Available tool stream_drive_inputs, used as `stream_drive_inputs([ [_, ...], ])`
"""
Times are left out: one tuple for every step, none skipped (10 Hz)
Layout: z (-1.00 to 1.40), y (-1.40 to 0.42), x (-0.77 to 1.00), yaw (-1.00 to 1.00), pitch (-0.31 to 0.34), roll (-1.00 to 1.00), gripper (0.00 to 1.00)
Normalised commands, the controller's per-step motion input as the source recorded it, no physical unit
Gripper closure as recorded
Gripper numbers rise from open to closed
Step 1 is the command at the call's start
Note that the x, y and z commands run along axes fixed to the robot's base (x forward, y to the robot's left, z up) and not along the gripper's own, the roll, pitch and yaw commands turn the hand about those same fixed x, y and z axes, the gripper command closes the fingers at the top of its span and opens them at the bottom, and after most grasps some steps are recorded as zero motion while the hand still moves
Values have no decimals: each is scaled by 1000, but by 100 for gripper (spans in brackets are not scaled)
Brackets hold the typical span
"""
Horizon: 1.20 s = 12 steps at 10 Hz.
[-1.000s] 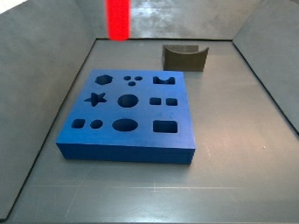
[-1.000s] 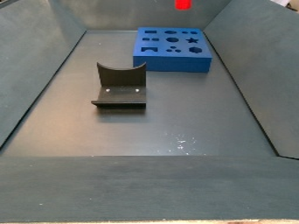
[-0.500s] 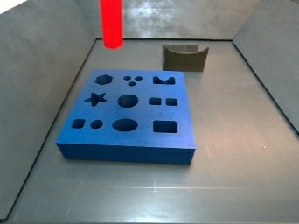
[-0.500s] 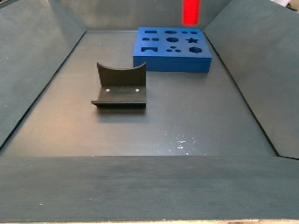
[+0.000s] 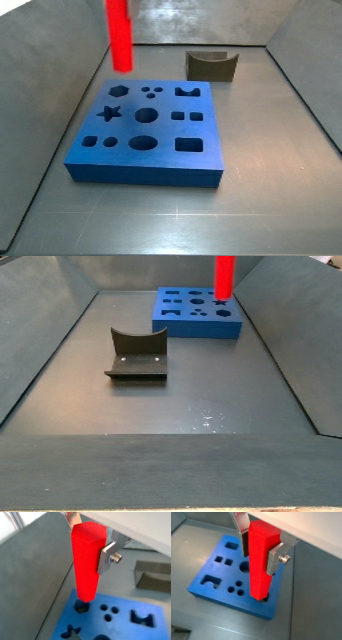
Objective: Pick up the hexagon object. Move up. Move to above the board. Insert the hexagon object.
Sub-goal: Insert the hexagon object.
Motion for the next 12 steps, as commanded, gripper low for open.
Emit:
stream_drive_inputs([
  [-83,0,0,0,0,-27,100],
  [-534,-149,-234,0,-129,-209,100],
  [-383,-260,-211,-69,-120,-321,100],
  [-74,-14,0,0,-107,-130,100],
  [-20,0,0,0,0,0,100],
  [-360,66,57,-937,0,0,100],
  [-194,14,77,-823,17,0,100],
  [-14,0,0,0,0,-20,100],
  [-417,0,0,-29,0,-81,100],
  [-240,-17,37,0,-20,-101,100],
  [-54,-20,0,0,-4,0,100],
  [-357,-43,0,0,-51,-56,100],
])
